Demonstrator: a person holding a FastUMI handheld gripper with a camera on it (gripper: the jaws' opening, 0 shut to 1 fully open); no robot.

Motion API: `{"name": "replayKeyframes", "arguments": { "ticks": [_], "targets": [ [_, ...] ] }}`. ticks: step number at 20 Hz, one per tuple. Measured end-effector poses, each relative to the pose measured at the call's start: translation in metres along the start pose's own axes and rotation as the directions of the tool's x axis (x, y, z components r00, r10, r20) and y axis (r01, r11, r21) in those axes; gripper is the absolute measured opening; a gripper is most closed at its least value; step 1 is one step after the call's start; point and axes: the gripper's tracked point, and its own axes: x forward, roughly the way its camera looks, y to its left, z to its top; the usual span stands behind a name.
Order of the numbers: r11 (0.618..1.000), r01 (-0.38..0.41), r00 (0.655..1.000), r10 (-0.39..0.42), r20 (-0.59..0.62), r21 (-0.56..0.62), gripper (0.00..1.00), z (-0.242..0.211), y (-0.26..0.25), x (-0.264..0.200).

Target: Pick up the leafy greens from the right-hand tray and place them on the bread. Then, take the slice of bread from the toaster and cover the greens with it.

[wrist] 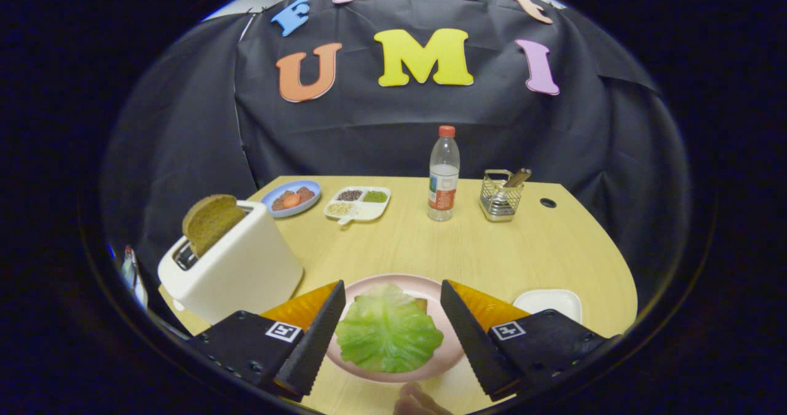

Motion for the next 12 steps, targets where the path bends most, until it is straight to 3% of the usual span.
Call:
{"name": "replayKeyframes", "arguments": {
  "ticks": [7, 12],
  "targets": [
    [0.999, -0.016, 0.996, 0.019, 0.087, -0.038, 0.96, 0.053, 0.044, -0.05],
    [0.999, -0.045, 0.995, 0.047, 0.083, -0.029, 0.96, 0.064, 0.091, -0.062]
  ]
}}
